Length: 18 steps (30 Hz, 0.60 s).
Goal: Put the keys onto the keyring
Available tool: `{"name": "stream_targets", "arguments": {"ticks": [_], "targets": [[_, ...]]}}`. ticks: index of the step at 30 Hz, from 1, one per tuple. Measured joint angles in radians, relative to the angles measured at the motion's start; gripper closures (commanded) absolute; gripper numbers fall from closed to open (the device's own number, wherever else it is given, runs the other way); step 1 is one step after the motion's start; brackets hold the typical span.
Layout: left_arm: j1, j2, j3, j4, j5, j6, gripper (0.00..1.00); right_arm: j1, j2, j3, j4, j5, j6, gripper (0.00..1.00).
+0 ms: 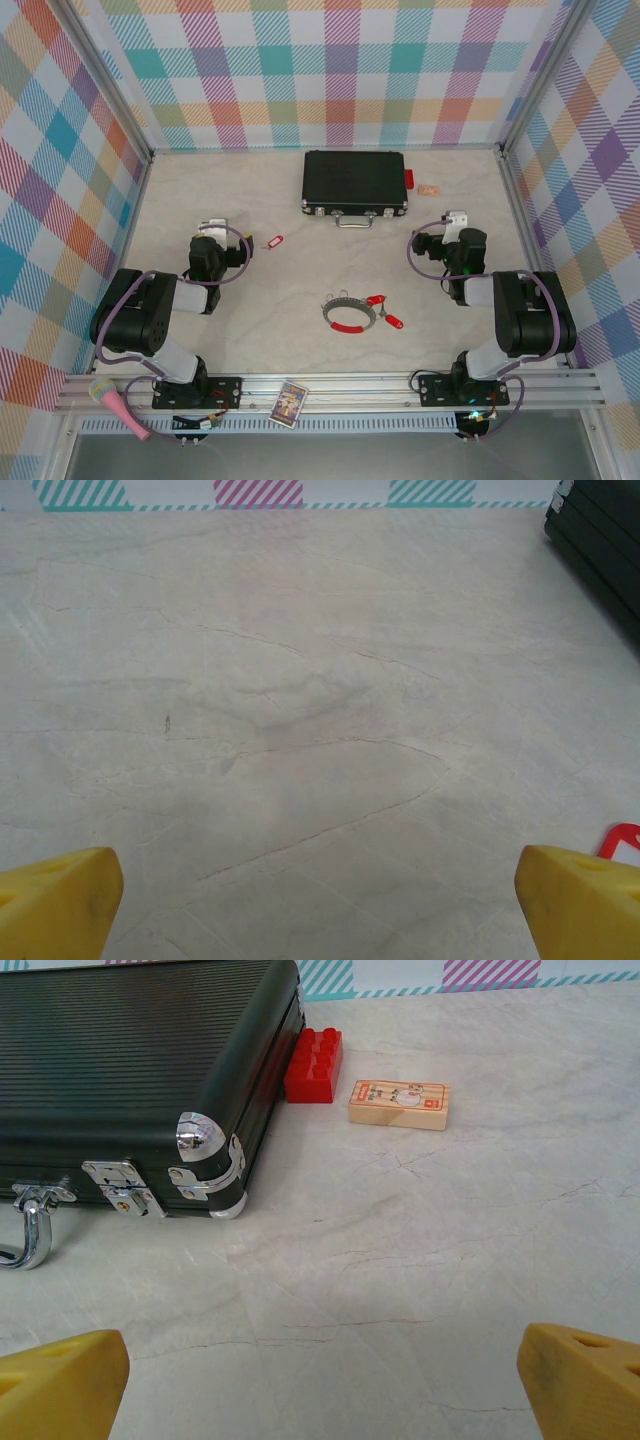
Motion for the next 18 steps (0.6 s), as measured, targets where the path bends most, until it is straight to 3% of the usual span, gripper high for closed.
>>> {"name": "stream_targets", "arguments": {"ticks": [12,15,18], "targets": [[0.003,-0.002,0.014,-0.043,-0.04,-0.016,0.0,0.0,0.0,0.0,0.0,0.004,0.002,0.01],[0.005,-0.051,0.052,-0.165,-0.063,-0.029,0.0,0.0,-0.028,0.0,-0.039,0.023,0.011,0.01],[0.005,-0.163,0.159,-0.383,-0.127,-0.071,0.0,0.0,-0.156,0.01,-0.163,0.047,0.027,0.01]]}}
